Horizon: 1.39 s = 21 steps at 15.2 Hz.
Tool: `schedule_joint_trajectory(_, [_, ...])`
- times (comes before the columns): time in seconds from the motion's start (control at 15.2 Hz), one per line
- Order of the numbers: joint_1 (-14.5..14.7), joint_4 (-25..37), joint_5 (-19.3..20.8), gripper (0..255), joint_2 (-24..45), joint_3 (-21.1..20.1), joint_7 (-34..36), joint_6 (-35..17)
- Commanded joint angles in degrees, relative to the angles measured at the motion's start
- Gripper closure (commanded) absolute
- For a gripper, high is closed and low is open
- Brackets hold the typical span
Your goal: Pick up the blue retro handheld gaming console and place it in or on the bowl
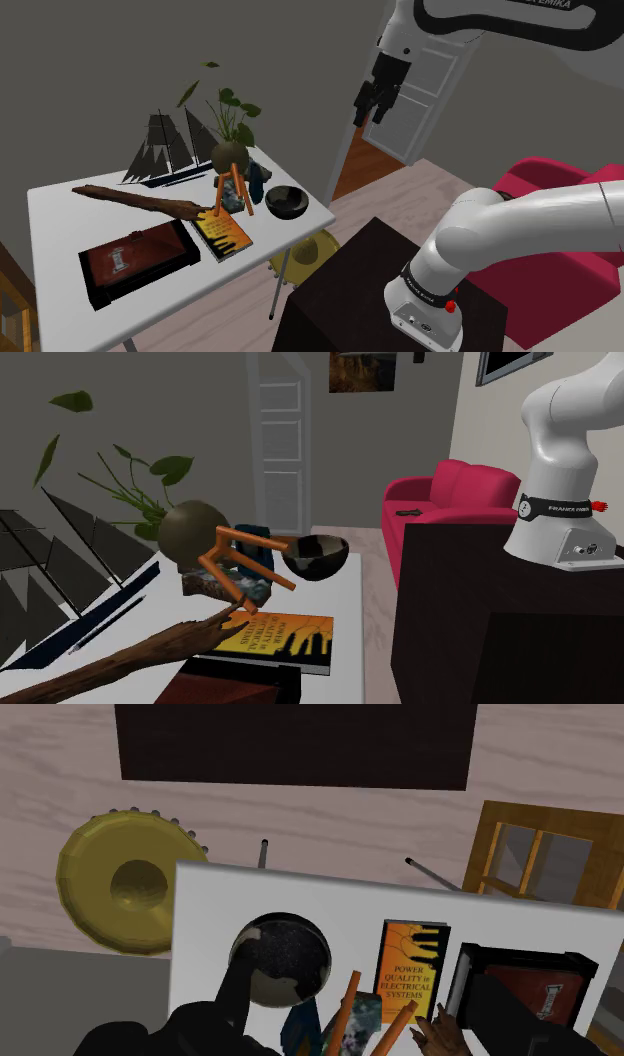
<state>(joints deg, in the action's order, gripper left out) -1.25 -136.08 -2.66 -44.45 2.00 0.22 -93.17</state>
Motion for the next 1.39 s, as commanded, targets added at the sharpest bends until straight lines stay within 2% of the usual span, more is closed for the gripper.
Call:
schedule_joint_trajectory(0.0, [0.0, 0.0, 0.0, 0, 0.0, 0.0, 0.0, 0.0])
schedule_joint_trajectory(0.66, [0.8, -2.0, 0.6, 0, 17.0, -2.1, 0.4, -18.6])
schedule_joint_trajectory(1.32, [1.1, 4.2, 2.8, 0, 38.4, -3.8, 1.9, -33.4])
